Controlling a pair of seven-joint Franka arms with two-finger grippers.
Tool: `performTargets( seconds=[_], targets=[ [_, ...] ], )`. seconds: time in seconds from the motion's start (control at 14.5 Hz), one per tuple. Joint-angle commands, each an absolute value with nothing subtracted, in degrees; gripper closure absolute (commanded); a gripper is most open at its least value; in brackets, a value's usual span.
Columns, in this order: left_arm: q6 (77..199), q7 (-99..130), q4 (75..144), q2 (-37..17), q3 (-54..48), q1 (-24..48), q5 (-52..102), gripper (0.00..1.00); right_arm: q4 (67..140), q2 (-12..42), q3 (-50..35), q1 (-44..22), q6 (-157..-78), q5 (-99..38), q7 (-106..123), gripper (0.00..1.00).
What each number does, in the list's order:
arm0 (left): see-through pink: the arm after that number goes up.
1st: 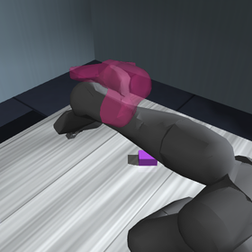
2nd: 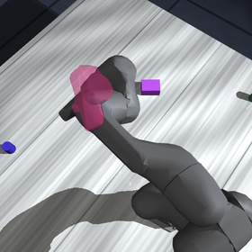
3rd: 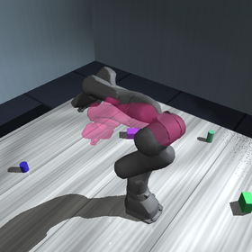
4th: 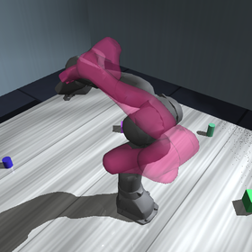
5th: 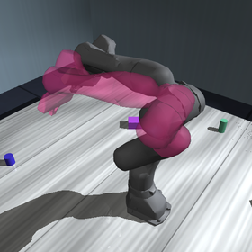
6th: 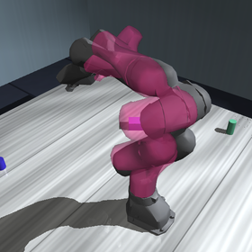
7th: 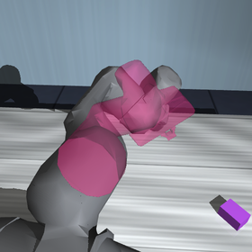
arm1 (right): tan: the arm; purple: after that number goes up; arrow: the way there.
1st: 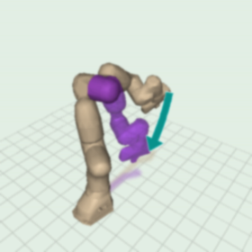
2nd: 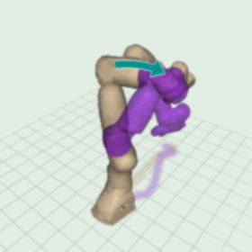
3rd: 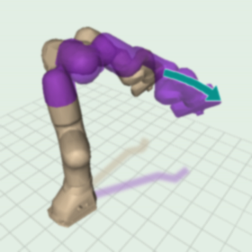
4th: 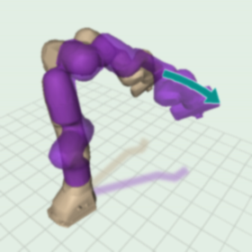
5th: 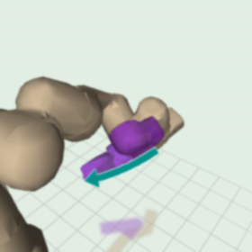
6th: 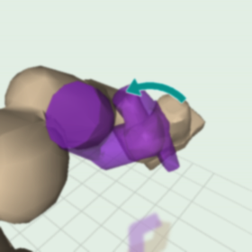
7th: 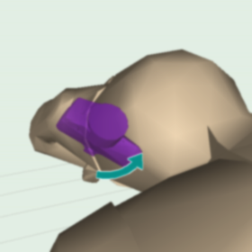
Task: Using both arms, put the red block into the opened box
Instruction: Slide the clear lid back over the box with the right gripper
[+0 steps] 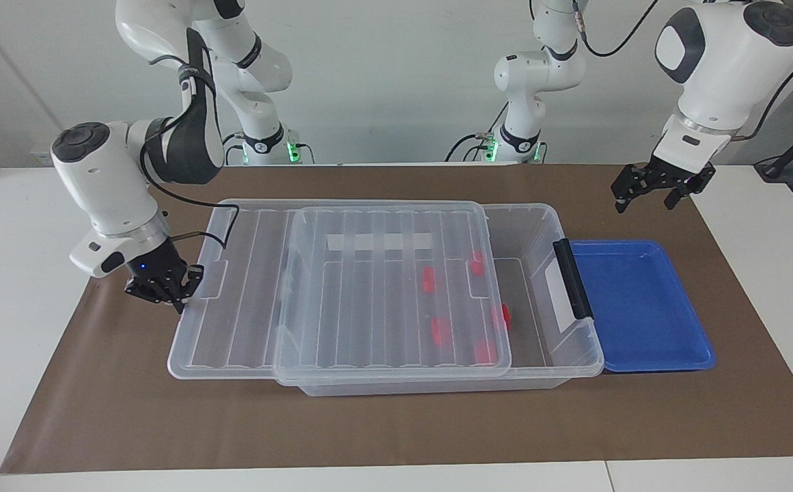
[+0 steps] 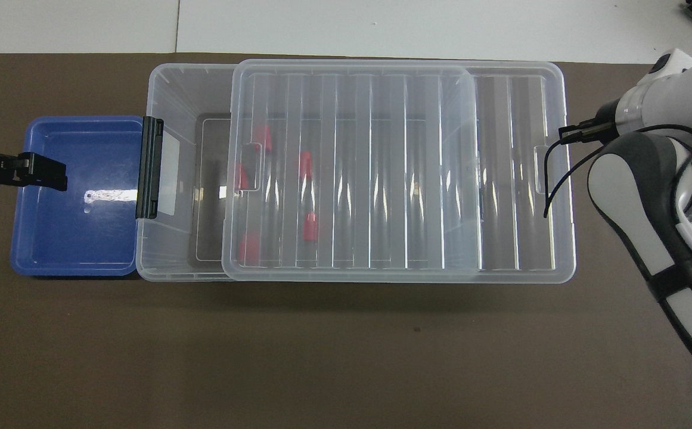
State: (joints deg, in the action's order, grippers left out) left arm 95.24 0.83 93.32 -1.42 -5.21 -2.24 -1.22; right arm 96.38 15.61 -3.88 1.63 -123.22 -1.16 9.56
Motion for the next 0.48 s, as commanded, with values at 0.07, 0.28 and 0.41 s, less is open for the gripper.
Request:
performTargets(
  seconds=[0.07, 0.28, 0.41],
  targets=[
    [95.0, 1.1, 95.3, 0.4, -4.9, -2.4, 0.2, 0.00, 96.2, 16.0, -4.0, -0.3, -123.7, -2.1, 6.8, 1.00],
    [95.2, 1.1, 95.3, 0.4, -4.9, -2.4, 0.2, 0.00, 96.3, 15.9, -4.1, -2.1, -123.4, -2.2, 4.7, 1.00],
    [95.2, 1.1, 95.3, 0.4, -4.9, -2.5, 0.2, 0.00, 96.7, 15.7, -4.1, -3.2, -123.3, -3.1, 4.6, 1.00]
  ],
)
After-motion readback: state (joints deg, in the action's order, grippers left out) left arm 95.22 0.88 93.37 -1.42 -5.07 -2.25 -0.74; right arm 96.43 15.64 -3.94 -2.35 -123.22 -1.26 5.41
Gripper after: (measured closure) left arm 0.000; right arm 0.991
